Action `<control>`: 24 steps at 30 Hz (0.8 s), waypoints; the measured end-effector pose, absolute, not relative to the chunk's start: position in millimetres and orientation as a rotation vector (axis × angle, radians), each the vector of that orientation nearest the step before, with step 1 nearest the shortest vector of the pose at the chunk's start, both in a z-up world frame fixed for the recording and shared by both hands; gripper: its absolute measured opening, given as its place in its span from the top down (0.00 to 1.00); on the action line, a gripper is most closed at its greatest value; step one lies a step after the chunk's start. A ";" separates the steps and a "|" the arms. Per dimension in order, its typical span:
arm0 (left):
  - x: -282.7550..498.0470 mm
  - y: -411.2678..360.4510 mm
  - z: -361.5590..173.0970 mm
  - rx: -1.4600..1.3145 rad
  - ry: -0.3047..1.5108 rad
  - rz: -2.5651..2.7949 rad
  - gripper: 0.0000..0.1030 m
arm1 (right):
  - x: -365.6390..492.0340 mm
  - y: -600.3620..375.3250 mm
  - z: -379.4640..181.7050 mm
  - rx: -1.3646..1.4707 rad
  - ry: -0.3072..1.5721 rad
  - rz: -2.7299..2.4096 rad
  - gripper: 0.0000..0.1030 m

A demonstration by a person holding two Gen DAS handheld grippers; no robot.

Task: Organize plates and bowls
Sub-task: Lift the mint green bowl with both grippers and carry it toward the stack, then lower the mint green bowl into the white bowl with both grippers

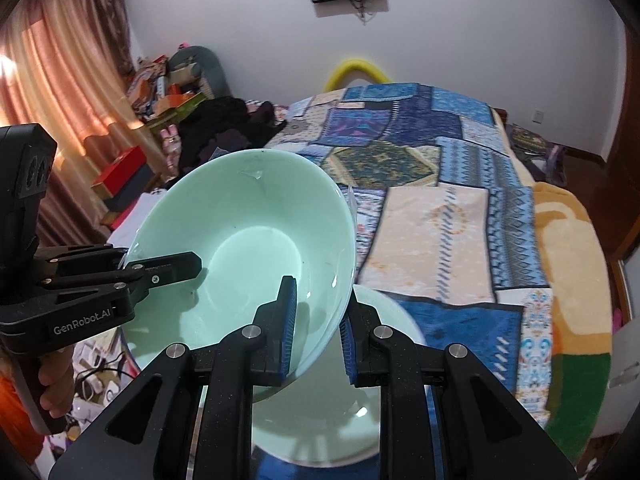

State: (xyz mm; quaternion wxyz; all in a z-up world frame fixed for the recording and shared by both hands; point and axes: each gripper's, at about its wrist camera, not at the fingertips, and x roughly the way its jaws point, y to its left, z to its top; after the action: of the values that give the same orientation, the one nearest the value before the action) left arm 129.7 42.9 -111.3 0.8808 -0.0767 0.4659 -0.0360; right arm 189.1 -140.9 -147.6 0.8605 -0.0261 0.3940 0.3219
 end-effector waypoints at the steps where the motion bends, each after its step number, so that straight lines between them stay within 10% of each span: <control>1: 124.6 48.7 -111.3 -0.165 0.969 -0.064 0.85 | 186.4 -136.9 -148.0 -0.056 0.827 0.683 0.82; 24: 58.3 150.2 -141.1 -0.269 0.993 0.113 0.86 | 154.9 -37.8 -177.7 -0.114 0.911 0.854 0.82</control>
State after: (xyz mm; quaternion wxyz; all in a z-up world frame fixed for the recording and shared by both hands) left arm 58.3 150.2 -141.1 0.8691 -0.1288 0.4746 0.0539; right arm 154.9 -37.8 -177.7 0.8100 -0.0531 0.4261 0.3994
